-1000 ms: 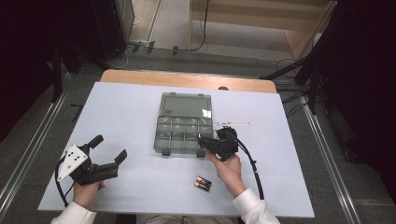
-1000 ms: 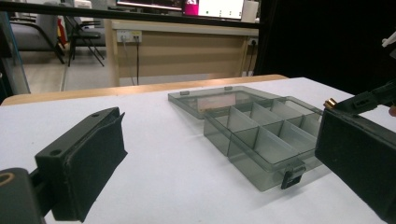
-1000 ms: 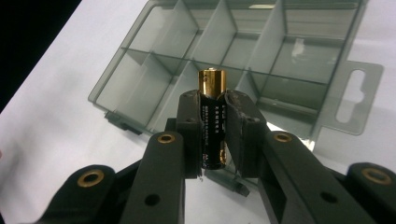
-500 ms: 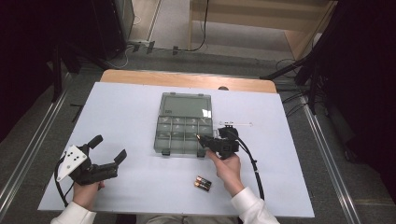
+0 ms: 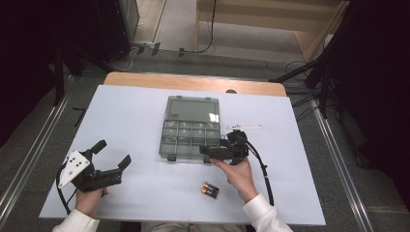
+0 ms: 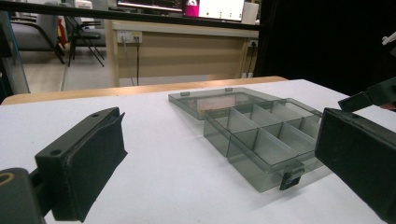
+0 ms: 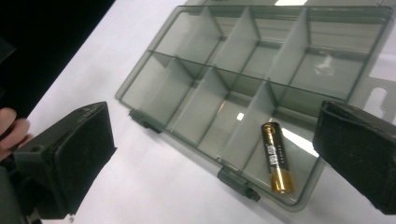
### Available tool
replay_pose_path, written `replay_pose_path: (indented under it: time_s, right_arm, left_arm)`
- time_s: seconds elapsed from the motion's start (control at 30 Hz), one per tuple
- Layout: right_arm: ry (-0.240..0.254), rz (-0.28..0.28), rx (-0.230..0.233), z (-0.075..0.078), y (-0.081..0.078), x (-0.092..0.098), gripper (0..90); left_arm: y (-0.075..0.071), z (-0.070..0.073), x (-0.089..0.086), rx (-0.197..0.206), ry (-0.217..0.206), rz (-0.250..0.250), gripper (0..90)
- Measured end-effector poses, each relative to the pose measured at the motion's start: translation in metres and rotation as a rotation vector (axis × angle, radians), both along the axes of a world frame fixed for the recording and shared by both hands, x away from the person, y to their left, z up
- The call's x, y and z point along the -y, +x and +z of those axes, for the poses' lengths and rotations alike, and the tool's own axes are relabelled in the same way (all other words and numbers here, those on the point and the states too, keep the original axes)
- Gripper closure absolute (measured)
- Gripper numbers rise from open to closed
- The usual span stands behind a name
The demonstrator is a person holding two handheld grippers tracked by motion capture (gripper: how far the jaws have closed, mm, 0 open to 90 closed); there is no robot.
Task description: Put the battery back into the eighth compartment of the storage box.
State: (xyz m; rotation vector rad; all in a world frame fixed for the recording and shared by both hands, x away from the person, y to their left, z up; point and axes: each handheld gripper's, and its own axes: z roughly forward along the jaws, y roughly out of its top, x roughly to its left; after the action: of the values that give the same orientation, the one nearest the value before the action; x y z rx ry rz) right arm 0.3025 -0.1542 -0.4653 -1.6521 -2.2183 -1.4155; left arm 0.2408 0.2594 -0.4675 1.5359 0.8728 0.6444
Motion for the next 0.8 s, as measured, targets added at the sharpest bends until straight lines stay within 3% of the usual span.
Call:
replay_pose_path:
  time_s: [0.27,0.5,0.57,0.73,0.8]
  right_arm:
    - [-0.051,0.067,0.052,0.011,-0.010,0.002,0.0]
    - [-0.083,0.143,0.045,0.016,-0.016,0.004,0.0]
    - [-0.118,0.185,0.040,0.017,-0.018,0.002,0.0]
    - [-0.301,0.302,0.058,0.021,-0.027,-0.013,0.0]
    - [-0.340,0.339,0.054,0.022,-0.030,-0.019,0.0]
  left_arm:
    - [0.000,0.000,0.000,-0.002,0.000,-0.001,1.3]
    - [0.000,0.000,0.001,-0.002,0.000,-0.002,1.3]
    - [0.000,0.000,0.001,-0.002,0.001,-0.005,1.3]
    - [0.000,0.000,0.001,-0.003,0.004,-0.005,1.3]
    - [0.000,-0.001,0.001,-0.004,0.005,-0.004,1.3]
